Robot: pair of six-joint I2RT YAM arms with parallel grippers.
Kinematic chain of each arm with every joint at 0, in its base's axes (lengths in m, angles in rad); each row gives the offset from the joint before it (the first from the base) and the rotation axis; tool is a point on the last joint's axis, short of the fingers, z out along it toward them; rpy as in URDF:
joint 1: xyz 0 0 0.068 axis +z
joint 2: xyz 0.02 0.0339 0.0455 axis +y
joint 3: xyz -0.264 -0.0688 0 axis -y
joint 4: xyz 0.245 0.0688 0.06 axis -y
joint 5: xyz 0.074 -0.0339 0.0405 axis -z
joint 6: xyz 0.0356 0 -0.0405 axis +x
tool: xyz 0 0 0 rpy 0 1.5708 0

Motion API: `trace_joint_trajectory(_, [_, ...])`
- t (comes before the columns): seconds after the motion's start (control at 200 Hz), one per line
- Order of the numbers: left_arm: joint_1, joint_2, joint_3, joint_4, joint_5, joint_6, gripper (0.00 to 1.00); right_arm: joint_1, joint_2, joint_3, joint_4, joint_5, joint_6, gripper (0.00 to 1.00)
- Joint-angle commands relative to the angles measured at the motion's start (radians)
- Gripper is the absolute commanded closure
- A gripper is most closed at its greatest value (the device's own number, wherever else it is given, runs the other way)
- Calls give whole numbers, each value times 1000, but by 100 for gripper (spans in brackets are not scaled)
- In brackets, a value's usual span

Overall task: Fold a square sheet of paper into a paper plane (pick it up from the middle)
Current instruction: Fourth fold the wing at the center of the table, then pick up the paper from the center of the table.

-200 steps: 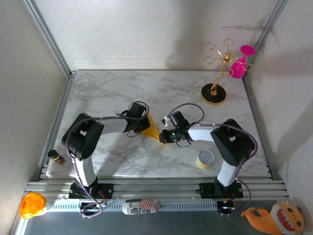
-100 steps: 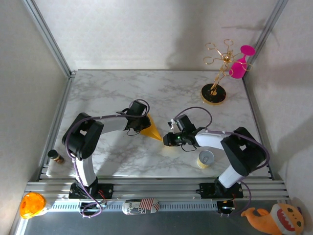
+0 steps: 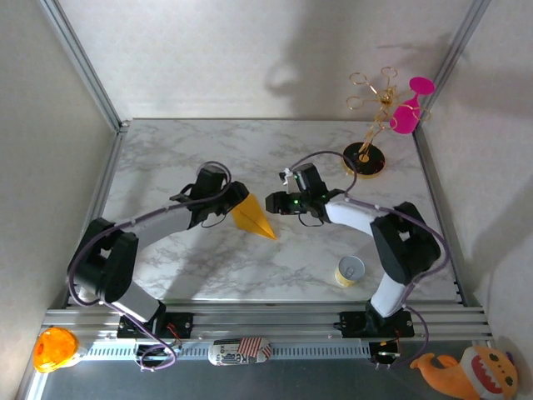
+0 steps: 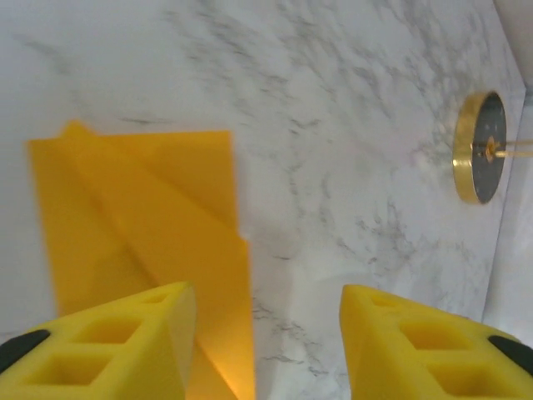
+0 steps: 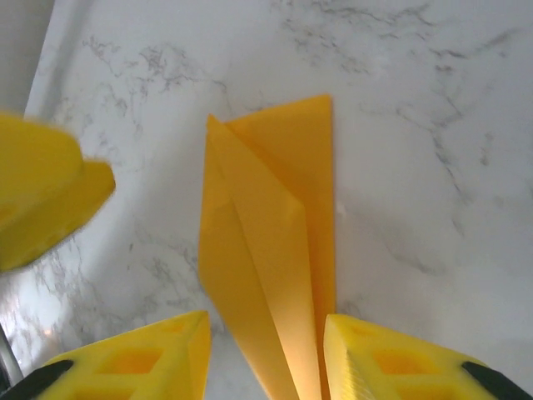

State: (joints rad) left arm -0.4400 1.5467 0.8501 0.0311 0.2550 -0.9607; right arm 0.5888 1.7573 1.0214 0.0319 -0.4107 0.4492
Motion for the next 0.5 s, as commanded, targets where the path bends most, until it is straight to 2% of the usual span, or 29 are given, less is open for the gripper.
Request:
trace_joint_trajectory(0.0, [37, -48, -109, 84, -13, -116, 50, -1, 91, 91, -47, -46, -50, 58])
trace_joint_trajectory(0.155, [79, -106, -206, 125, -12, -159, 49, -12, 204, 182, -40, -101, -66, 61])
trace_joint_trajectory(0.491, [99, -100, -216, 98, -8, -144, 49, -15, 330, 248, -35, -219, -69, 68])
